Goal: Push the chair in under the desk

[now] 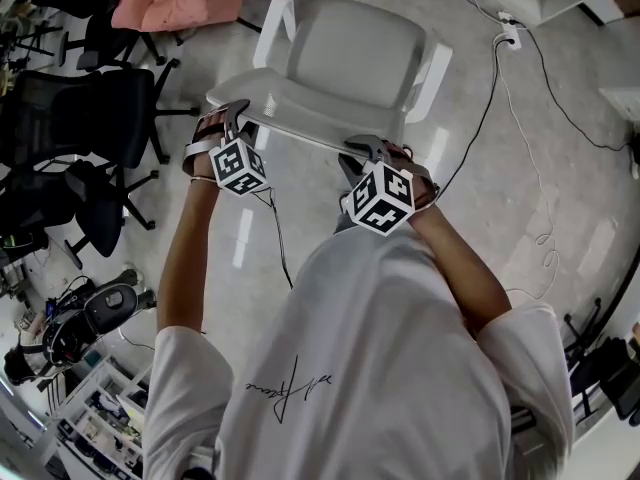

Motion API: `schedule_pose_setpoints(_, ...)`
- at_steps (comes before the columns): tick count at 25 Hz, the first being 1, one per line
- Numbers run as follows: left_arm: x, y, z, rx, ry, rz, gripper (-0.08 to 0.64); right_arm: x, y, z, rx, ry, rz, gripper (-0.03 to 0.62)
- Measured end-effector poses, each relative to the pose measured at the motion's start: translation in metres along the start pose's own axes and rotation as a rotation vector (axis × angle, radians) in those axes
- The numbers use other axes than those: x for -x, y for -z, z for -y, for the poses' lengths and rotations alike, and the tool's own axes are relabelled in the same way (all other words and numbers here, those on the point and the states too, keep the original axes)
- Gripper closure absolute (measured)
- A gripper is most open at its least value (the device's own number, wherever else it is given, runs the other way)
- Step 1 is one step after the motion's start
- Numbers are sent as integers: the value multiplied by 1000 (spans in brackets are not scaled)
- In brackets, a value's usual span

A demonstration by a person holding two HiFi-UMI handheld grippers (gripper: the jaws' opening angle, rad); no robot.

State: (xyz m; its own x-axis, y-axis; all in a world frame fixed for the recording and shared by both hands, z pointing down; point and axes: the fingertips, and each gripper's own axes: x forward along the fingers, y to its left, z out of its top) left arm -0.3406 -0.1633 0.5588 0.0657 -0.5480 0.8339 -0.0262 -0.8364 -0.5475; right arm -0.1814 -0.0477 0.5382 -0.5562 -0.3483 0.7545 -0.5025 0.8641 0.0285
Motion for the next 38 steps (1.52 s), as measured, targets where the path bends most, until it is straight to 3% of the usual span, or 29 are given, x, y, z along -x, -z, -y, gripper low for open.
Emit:
schedule_pose_setpoints(5,-7,-20,3,-18,24,21,382,11,12,13,8,37,-12,488)
schedule_pose_setpoints(15,-16,-70,2,-29,-21,44,383,34,45,53,27,117,-25,482)
schedule_pose_setpoints(24,-24,-108,-4,-36,-48,70,385,51,68,83,29,85,-68,480)
schedule_pose_setpoints(29,-29,-126,-7,-43,-46,78,385,57,79,96,32,123,-76,480)
schedule_pose_setpoints(34,-33,-138,-13,-50,-46,91,385,62,82,106,11,89,-86,480)
schedule_pose_setpoints(38,-35,-153,-15,-46,-29,86,385,69,92,116,24,136,-87,479)
